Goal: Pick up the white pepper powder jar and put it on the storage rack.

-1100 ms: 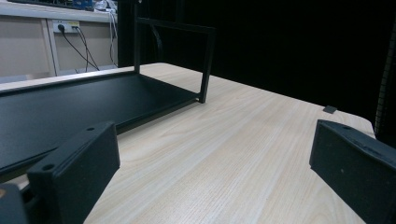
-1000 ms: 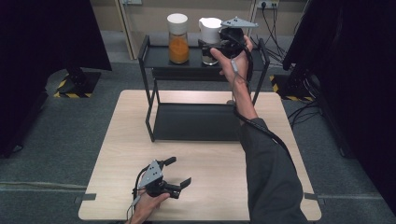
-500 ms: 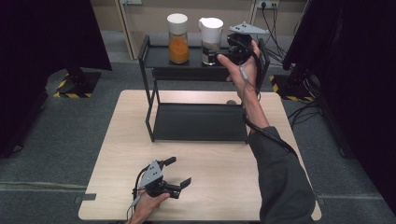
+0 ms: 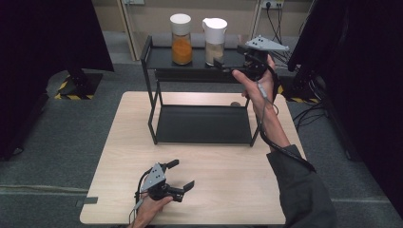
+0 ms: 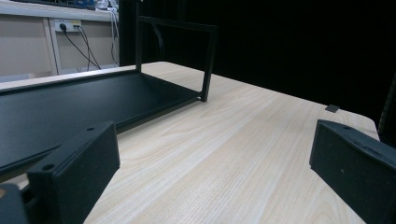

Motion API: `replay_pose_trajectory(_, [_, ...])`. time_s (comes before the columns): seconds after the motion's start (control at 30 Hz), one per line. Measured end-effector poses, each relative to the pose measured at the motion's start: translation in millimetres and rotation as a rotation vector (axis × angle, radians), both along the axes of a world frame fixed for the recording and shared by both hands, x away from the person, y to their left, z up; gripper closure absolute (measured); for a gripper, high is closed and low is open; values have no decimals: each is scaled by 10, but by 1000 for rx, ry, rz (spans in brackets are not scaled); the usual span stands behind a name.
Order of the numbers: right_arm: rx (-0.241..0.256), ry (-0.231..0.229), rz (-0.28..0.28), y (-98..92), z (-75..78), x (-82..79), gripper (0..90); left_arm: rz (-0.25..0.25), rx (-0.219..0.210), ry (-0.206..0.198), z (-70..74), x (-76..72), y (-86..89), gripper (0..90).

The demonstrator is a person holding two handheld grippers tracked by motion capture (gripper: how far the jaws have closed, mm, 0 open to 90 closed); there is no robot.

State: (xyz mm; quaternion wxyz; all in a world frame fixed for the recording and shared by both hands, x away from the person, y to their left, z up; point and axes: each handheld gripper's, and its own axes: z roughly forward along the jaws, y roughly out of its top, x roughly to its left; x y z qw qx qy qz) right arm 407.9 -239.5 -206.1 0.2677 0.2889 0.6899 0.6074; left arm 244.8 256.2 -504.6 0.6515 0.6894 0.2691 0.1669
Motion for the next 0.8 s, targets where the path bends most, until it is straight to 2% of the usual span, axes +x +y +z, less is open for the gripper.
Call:
replay_pose_trajectory(0.6, [26, -33, 112, -228, -363, -358, 5, 6, 0, 0, -2, -1, 2, 11])
replay_pose_trajectory(0.8, [8, -38, 138, -244, -524, -486, 4, 5, 1, 2, -3, 1, 0, 11])
